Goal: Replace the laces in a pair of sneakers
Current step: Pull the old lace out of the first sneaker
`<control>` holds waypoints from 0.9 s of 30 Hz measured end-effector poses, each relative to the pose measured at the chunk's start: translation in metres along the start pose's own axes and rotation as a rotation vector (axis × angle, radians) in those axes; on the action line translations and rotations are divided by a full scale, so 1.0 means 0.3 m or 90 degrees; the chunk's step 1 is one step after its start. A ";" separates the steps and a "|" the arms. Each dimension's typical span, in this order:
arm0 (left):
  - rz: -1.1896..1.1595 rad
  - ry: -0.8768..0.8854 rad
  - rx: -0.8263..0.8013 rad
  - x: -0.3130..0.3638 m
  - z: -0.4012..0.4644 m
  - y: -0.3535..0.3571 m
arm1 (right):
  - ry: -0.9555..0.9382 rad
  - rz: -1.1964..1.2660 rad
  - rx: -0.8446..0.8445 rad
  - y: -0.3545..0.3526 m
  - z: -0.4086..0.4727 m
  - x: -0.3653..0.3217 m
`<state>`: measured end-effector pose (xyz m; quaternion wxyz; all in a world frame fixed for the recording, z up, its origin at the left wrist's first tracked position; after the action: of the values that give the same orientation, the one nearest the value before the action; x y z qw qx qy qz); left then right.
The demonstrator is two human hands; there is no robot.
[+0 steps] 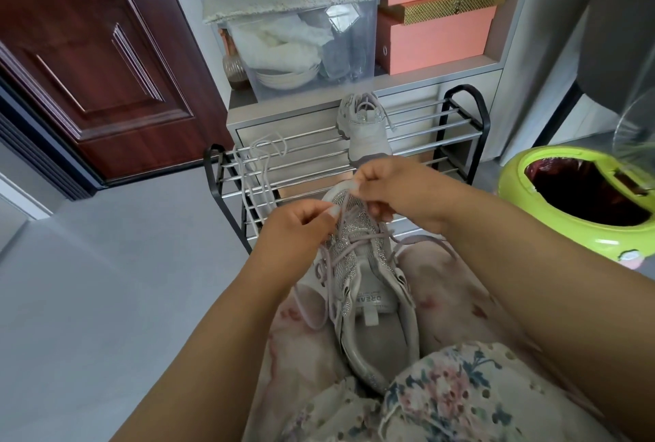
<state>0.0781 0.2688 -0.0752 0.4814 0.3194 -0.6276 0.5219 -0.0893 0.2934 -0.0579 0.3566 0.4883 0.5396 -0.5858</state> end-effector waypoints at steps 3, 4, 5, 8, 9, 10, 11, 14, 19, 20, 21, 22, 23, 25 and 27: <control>0.038 0.039 -0.033 0.011 0.011 0.002 | 0.038 0.267 0.029 -0.024 0.028 -0.046; 0.041 0.054 -0.051 0.020 0.012 0.002 | 0.035 0.340 0.031 -0.029 0.035 -0.069; 0.039 0.074 -0.073 0.030 0.016 0.005 | 0.028 0.403 0.029 -0.030 0.040 -0.095; 0.035 0.113 -0.123 0.070 0.032 0.021 | -0.003 0.554 0.021 -0.024 0.053 -0.180; 0.031 0.112 -0.131 0.081 0.043 0.027 | -0.017 0.589 0.019 -0.021 0.059 -0.207; 0.017 0.110 -0.140 0.094 0.051 0.034 | -0.031 0.617 0.021 -0.020 0.066 -0.228; -0.006 0.109 -0.146 0.104 0.061 0.040 | -0.041 0.638 0.026 -0.021 0.074 -0.243; -0.067 0.077 -0.140 0.138 0.091 0.044 | -0.032 0.617 0.070 -0.037 0.097 -0.232; -0.190 0.023 -0.057 0.207 0.187 0.006 | 0.017 0.273 0.054 -0.031 0.074 -0.062; -0.206 0.022 -0.048 0.218 0.202 0.002 | 0.015 0.203 0.002 -0.019 0.056 -0.032; -0.217 0.019 -0.040 0.224 0.214 0.001 | 0.000 0.126 -0.043 -0.005 0.038 -0.009; -0.222 0.014 -0.035 0.228 0.221 0.004 | -0.023 0.051 -0.076 0.008 0.021 0.005; -0.223 0.009 -0.032 0.226 0.225 0.009 | -0.045 0.002 -0.093 0.020 0.011 0.011; -0.246 -0.008 -0.042 0.217 0.222 0.019 | -0.055 0.026 -0.080 0.028 0.007 0.001; -0.270 -0.032 -0.058 0.200 0.213 0.026 | -0.028 0.170 -0.033 0.013 0.027 -0.029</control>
<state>0.0337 0.2153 -0.0212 0.5787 0.4355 -0.5807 0.3719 -0.0848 0.2839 -0.0511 0.4558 0.5334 0.4766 -0.5297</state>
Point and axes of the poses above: each hand's wrist, its own z-axis towards the middle knuckle, its own y-axis out of the palm, x = y × z, the point moved 1 cm from there along z, towards the middle knuckle, and after that the axes turned 9 degrees about x, right-handed, at the moved point
